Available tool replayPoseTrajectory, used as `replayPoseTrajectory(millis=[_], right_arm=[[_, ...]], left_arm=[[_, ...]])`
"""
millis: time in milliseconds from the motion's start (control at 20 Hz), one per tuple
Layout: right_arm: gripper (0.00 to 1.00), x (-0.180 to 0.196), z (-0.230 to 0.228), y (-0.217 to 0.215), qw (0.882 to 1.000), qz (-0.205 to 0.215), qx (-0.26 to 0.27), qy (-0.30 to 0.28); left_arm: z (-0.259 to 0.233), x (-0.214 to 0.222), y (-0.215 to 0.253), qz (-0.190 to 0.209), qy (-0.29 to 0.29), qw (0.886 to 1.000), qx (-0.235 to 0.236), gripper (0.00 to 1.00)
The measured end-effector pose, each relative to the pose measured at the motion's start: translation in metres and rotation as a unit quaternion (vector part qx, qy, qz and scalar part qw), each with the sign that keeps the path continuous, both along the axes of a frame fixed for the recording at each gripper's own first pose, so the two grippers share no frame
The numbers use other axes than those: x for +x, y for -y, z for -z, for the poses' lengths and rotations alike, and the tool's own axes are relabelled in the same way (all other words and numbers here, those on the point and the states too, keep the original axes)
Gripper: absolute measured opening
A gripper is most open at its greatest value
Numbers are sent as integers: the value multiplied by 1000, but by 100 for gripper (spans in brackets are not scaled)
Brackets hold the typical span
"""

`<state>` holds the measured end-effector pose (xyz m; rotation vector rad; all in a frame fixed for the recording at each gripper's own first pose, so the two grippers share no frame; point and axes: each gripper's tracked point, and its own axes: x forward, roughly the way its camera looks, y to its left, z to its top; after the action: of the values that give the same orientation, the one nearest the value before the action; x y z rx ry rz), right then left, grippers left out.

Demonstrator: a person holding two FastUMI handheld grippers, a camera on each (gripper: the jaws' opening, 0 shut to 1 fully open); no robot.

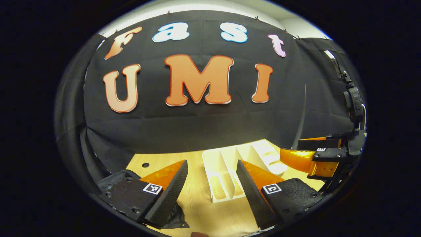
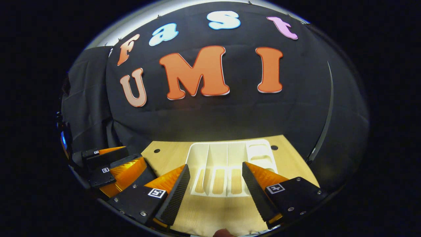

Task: Open the schoolbag, grab two books from the bookshelf and put them into the schoolbag.

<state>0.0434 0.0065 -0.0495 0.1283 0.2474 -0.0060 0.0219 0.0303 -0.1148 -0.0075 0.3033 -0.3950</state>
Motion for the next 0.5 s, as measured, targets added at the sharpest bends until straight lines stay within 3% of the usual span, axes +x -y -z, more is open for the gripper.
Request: replayPoseTrajectory(millis=[250,500], right_arm=[[94,-4,-35,3,996,4,-42,76],[94,-3,-27,1,997,22,-22,77]], left_arm=[[-13,-8,-18,-59,43,997,-37,95],[-35,-3,-22,-66,111,991,-45,95]])
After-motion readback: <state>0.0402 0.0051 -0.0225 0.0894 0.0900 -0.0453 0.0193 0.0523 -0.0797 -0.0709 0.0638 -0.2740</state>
